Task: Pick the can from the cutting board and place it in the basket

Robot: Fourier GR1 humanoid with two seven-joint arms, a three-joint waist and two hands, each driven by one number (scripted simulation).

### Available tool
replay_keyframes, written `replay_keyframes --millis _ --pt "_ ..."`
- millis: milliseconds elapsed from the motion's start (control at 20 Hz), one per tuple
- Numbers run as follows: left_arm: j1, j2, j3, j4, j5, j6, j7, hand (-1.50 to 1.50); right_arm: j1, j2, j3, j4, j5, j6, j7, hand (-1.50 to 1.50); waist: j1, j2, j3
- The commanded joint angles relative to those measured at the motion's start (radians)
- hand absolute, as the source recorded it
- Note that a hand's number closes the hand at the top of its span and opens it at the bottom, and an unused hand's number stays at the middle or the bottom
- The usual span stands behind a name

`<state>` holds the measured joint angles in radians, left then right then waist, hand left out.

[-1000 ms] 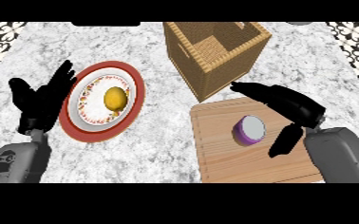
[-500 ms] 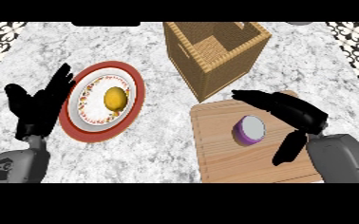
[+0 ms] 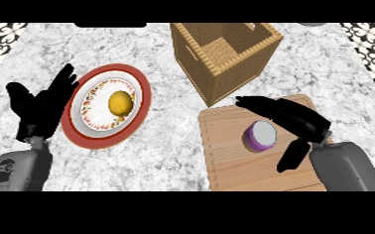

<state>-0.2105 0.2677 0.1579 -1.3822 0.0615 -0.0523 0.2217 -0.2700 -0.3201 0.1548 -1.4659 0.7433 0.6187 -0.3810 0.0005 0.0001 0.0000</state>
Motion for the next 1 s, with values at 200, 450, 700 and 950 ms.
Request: replay_keyframes --millis 200,450,700,950 --pt "0.001 0.005 0.027 0.025 -0.006 -0.022 -0.02 0.0 -0.002 -0.003 0.011 0.03 0.096 -0.037 -0.051 -1.5 0.0 0.0 0.0" --pt "-0.01 -0.031 -0.003 -0.007 -0.023 0.005 0.013 0.0 0.02 -0.02 0.072 0.124 0.206 -0.181 -0.164 1.5 0.001 0.0 0.0" --pt "0.025 0.003 0.024 -0.087 -0.003 -0.03 0.049 0.0 -0.018 0.042 0.087 0.15 0.248 -0.17 -0.13 1.5 0.005 0.0 0.0" --pt "-0.02 -0.012 0.002 -0.03 -0.011 -0.026 0.019 0.0 -0.072 0.314 -0.024 0.146 0.258 -0.292 0.446 1.5 0.036 0.013 -0.005"
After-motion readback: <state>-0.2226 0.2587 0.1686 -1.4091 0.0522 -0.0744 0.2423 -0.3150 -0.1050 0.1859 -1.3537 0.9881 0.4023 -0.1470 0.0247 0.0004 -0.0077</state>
